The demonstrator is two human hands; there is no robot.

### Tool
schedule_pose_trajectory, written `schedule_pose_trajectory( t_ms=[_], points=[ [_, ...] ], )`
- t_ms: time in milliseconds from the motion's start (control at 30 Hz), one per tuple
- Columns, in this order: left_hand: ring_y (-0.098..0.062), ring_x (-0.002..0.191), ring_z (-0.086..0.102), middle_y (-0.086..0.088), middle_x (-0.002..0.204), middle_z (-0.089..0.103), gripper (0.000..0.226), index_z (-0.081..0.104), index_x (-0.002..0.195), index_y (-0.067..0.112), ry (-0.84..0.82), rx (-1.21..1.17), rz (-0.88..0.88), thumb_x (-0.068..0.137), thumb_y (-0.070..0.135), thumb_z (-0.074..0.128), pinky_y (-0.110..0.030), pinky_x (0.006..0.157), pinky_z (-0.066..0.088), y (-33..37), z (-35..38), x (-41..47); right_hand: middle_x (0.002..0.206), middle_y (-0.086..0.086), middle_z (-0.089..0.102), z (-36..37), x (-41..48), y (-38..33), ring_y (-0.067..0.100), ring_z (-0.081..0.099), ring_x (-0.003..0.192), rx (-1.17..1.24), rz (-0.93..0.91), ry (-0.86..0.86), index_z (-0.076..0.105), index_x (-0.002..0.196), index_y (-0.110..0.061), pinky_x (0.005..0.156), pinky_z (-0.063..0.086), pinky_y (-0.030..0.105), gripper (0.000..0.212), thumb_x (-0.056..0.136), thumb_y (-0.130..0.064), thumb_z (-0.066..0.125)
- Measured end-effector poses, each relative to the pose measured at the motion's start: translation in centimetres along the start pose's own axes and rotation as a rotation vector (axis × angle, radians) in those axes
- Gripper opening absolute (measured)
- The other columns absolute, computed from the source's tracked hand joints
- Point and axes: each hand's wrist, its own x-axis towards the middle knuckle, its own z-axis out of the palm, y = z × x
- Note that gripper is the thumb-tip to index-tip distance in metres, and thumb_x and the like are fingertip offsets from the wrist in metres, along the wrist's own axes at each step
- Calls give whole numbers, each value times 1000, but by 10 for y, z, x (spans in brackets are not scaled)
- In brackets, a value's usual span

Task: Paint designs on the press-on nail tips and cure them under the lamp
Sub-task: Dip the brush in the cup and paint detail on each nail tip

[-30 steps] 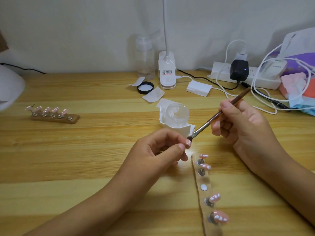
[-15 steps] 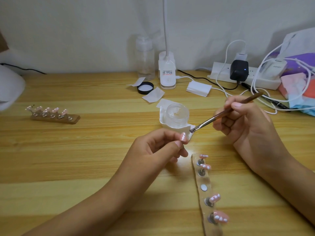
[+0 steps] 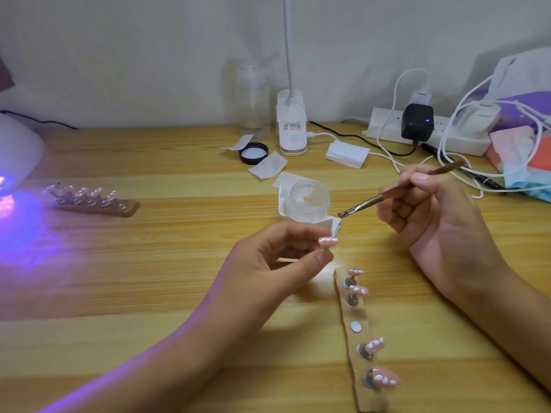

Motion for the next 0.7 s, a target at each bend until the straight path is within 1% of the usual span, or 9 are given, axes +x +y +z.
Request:
schedule_pose_trajectory(
  t_ms=[100, 133, 200, 267, 367, 400, 467, 633, 700],
  points=[
    [-9, 91, 71, 4, 92, 76, 16, 71, 85, 24, -26, -31, -12, 74, 30, 81, -12, 73, 49, 2, 0, -3, 69, 1, 69, 0, 1, 0, 11, 66, 65, 8, 9, 5, 58, 80, -18, 62, 54, 22, 11, 87, -18, 49],
    [-9, 89, 70, 3, 92, 76, 16, 71, 83, 25, -33, -16, -15, 74, 32, 82, -12, 72, 49, 2, -1, -5, 69, 1, 68, 0, 1, 0, 11, 66, 65, 11, 10, 8, 58, 80, -18, 62, 54, 22, 11, 87, -18, 50],
    [-8, 79, 66, 6, 91, 74, 14, 71, 82, 29, -40, 47, -4, 73, 36, 79, -13, 67, 48, 2, 1, -10, 69, 1, 68, 0, 1, -1, 11, 66, 64, 19, 12, 16, 58, 80, -18, 62, 54, 21, 10, 86, -18, 50],
    [-2, 76, 59, 12, 89, 68, 9, 69, 80, 35, -29, 218, 88, 75, 37, 76, -11, 66, 41, 1, 3, -15, 68, 0, 68, -1, 2, -1, 11, 66, 64, 24, 12, 26, 57, 81, -17, 61, 54, 21, 8, 85, -19, 51],
    [-6, 87, 55, 14, 84, 57, 7, 66, 82, 40, -66, 546, 275, 78, 40, 72, -9, 73, 35, -1, 8, -21, 68, 0, 69, -1, 2, -1, 11, 66, 64, 20, 9, 26, 56, 81, -16, 61, 54, 21, 8, 86, -18, 50],
    [-7, 89, 54, 14, 83, 55, 8, 66, 84, 42, -97, 623, 300, 78, 41, 72, -9, 74, 35, -1, 9, -23, 67, 0, 69, -1, 2, -1, 11, 66, 64, 22, 9, 21, 56, 81, -16, 61, 54, 21, 8, 87, -18, 50],
    [-8, 91, 51, 13, 84, 53, 9, 68, 86, 42, -156, 712, 288, 78, 43, 73, -10, 73, 34, -2, 12, -25, 67, 0, 69, 0, 2, -1, 11, 65, 63, 27, 9, 17, 54, 82, -16, 61, 53, 21, 7, 87, -17, 49],
    [-6, 90, 50, 13, 85, 54, 21, 68, 92, 42, -177, 734, 233, 76, 55, 65, -12, 69, 34, -5, 16, -24, 66, 1, 68, -1, 2, 0, 13, 65, 62, 20, 8, 14, 55, 81, -16, 61, 53, 22, 8, 86, -17, 49],
    [-5, 85, 50, 12, 80, 54, 15, 70, 88, 39, -168, 703, 234, 76, 49, 69, -11, 70, 33, -5, 15, -22, 66, 1, 68, -1, 2, 0, 14, 65, 62, 10, 9, 13, 55, 81, -16, 61, 53, 22, 8, 86, -17, 49]
  ],
)
